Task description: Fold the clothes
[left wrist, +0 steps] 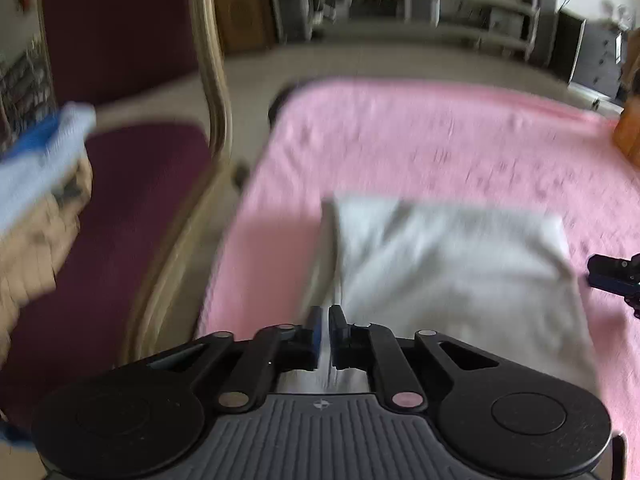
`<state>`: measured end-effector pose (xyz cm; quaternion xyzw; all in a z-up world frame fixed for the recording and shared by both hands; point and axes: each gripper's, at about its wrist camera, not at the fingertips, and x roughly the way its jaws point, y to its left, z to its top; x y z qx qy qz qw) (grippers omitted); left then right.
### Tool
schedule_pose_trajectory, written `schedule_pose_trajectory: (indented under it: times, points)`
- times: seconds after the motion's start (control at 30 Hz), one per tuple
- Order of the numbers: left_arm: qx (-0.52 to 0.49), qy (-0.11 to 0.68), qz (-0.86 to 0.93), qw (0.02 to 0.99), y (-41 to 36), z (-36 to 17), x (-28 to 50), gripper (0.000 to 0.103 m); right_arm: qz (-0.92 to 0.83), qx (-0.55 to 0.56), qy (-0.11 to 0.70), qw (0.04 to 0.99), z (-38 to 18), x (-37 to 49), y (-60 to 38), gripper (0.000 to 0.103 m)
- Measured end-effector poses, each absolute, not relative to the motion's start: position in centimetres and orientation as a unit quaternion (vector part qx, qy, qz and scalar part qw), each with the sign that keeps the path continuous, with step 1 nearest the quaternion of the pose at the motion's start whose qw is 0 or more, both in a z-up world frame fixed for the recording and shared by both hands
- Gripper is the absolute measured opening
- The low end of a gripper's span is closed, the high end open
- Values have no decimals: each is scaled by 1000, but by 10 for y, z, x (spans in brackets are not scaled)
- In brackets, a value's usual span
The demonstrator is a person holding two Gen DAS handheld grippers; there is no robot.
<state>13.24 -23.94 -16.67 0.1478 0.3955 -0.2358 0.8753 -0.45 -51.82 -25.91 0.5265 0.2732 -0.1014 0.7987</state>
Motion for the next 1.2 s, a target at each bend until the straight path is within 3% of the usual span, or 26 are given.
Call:
schedule_pose_trajectory:
  times: [0.13, 0.37, 0.43, 0.53, 0.67, 0.8, 1.0, 1.2]
  points:
    - [144, 373, -322, 858, -270, -158, 132, 16, -71, 498, 263, 823, -241, 3, -521, 16]
    - [197, 372, -364, 831, -319, -200, 155, 13, 63, 473, 336, 812, -252, 65, -493, 17]
    - [193, 366, -340, 845, -316, -203, 166, 14, 64, 480, 345, 804, -263, 74, -492, 13]
    - [152, 371, -254, 880, -305, -205, 188, 16, 30, 541, 293, 788, -277, 70, -511, 12]
    - [128, 380, -175, 899, -290, -204, 204, 13, -77, 595, 213, 771, -283, 39, -543, 2]
    - [148, 378, -171, 898, -280, -182, 180, 20, -145, 556, 218, 789, -256, 11, -551, 24]
    - [165, 389, -200, 884, -254, -156, 129, 33, -147, 451, 255, 843, -194, -25, -535, 25]
    - [168, 439, -223, 854, -211, -180, 76, 32, -50, 343, 329, 878, -175, -43, -453, 26]
